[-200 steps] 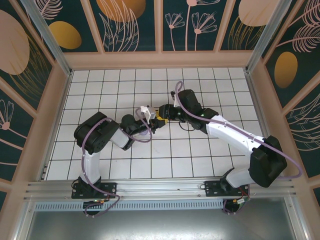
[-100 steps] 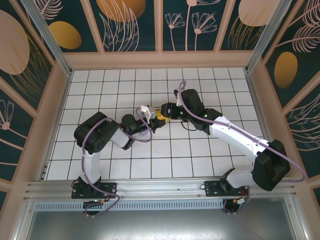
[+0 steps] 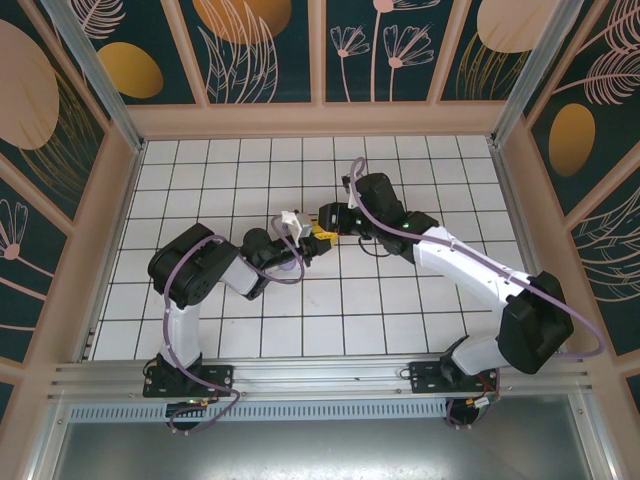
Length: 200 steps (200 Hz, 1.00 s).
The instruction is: Insert wireless bluetooth earbuds into charging case
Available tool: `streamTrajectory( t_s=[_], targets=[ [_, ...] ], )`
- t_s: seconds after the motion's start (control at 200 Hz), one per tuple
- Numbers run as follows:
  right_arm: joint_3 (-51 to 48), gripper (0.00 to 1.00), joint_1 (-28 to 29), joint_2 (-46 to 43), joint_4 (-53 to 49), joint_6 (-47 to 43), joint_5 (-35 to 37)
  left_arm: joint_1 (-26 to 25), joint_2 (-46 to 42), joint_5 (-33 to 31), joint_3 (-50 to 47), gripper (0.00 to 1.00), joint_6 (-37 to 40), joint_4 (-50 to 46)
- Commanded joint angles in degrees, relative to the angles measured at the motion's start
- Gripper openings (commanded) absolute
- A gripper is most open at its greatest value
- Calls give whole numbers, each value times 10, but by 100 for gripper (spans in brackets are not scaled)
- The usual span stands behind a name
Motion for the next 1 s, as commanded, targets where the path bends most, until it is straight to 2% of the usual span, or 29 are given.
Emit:
streamTrajectory(
  t_s=[0.0,0.365,0.52,0.646,0.996],
  targets=[
    [18,43,-3,6,3,-7,-19,-3,1,12,14,0,-12,122],
    [9,40,-2,-2,0,-15,-36,-3,-1,11,17,0,-13,117],
    [2,40,-5,-18,-17,-18,5,-3,-3,11,17,0,-13,115],
    [-5,46,-10,-33,-20,-14,34,-3,-3,12,17,0,-13,116],
    [17,47,-2,-38,-14,-9,0,-3,-2,12,15,0,-13,115]
  ],
)
